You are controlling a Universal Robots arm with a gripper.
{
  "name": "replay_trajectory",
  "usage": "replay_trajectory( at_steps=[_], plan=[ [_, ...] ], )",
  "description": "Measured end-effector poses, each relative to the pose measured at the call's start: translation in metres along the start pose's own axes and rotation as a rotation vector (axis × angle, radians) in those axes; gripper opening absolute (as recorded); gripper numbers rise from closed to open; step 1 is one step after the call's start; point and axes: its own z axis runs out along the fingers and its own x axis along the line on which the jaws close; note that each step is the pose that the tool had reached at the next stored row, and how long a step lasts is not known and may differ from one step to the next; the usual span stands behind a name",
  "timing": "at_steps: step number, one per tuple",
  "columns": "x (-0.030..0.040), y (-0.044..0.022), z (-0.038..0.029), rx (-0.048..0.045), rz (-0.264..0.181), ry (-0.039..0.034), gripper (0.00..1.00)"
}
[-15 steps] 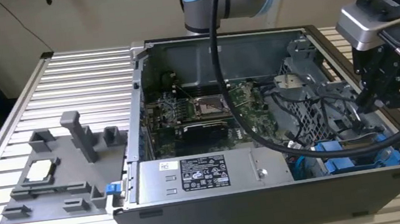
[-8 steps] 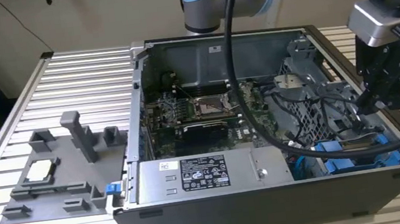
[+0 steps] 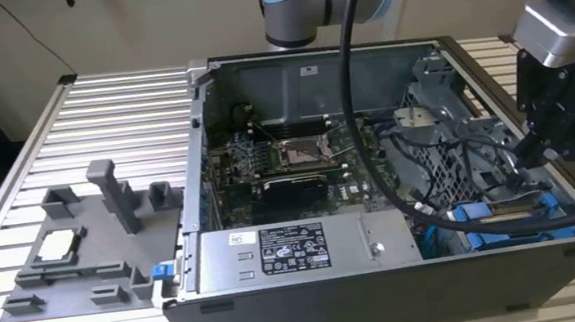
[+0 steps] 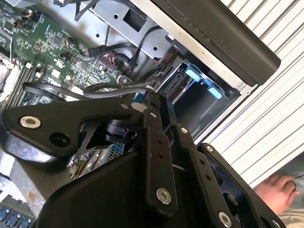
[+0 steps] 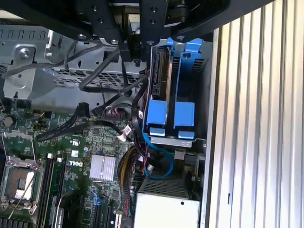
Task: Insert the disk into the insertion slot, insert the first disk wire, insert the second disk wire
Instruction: 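Insert the first disk wire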
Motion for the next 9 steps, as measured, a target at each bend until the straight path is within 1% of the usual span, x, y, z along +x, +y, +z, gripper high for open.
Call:
replay_trajectory(
  at_steps=[2,9],
  plan=[
    [0.0020,-0.0009,0.0003,-0.0022,0.001,-0.0002,0.19],
    [0.0108,-0.0026,0.0018,-0.0052,0.007,-0.0004,0.19]
  ],
)
